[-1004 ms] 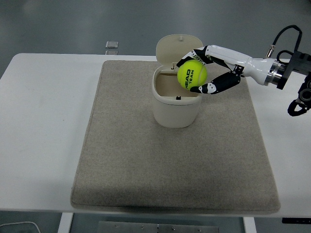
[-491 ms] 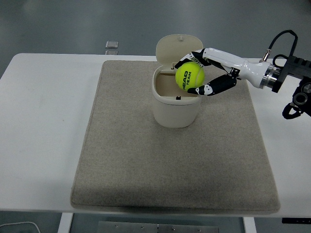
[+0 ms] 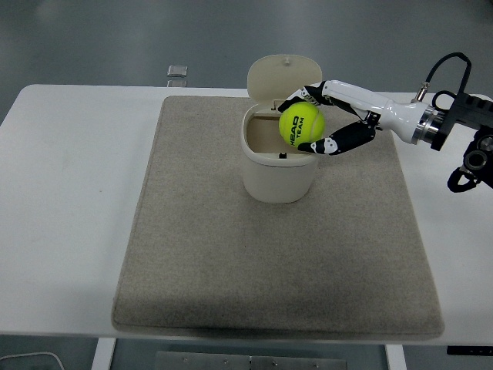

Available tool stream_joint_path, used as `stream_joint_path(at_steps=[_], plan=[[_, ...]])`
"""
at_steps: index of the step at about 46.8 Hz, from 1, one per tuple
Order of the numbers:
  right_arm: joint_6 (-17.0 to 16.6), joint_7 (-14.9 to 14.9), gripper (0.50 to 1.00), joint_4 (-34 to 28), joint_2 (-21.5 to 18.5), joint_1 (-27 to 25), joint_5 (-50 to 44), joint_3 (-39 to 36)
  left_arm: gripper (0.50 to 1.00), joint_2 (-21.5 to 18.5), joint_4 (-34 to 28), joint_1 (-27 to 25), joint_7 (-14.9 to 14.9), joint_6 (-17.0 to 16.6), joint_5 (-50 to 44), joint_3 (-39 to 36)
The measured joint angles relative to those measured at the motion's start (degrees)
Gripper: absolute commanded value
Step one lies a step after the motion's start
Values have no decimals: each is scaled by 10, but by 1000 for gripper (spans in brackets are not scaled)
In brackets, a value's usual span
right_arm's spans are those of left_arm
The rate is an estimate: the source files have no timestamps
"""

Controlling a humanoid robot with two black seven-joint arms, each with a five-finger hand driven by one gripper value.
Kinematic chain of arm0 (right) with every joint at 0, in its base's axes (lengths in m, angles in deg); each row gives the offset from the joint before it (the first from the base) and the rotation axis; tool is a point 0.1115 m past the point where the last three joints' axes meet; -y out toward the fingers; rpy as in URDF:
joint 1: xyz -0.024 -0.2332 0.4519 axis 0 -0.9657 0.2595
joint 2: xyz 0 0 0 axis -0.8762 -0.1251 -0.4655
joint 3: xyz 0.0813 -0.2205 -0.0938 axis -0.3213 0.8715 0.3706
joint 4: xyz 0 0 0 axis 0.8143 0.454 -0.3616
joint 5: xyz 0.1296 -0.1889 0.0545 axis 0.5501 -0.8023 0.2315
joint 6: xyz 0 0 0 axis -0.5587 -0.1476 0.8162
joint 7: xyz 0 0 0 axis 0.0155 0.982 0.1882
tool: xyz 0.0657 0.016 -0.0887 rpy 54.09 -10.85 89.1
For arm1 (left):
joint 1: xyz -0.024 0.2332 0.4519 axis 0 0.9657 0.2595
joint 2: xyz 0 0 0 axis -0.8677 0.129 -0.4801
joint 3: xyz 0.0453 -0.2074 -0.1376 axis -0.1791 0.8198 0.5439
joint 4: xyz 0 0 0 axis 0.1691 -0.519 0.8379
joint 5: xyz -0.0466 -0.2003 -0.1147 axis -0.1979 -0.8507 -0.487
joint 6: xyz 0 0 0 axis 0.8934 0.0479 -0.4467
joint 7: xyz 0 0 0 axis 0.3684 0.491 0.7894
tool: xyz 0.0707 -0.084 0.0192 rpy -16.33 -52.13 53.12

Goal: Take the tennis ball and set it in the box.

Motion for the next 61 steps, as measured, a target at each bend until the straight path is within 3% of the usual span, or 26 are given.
stream_joint_path(at_steps=[2, 21, 34, 39, 45, 55, 61], plan=[[0, 0, 793, 0, 0, 0, 0, 0, 992, 0, 0, 0, 0, 0, 0, 0], [-3, 1, 856, 0, 0, 1, 1, -1, 992, 0, 0, 0, 0, 0, 0, 0], [-3, 1, 860, 0, -1, 1, 1, -2, 992, 0, 0, 0, 0, 0, 0, 0], [-5, 1, 893, 0, 0, 2, 1, -2, 992, 0, 0, 0, 0, 0, 0, 0], [-10, 1, 893, 0, 0, 2, 3, -2, 992, 0, 0, 0, 0, 0, 0, 0], [-61, 4, 893, 1, 4, 2, 16, -8, 992, 0, 0, 0, 0, 0, 0, 0], [-99, 4, 893, 1, 15, 2, 70, -12, 992, 0, 0, 0, 0, 0, 0, 0]])
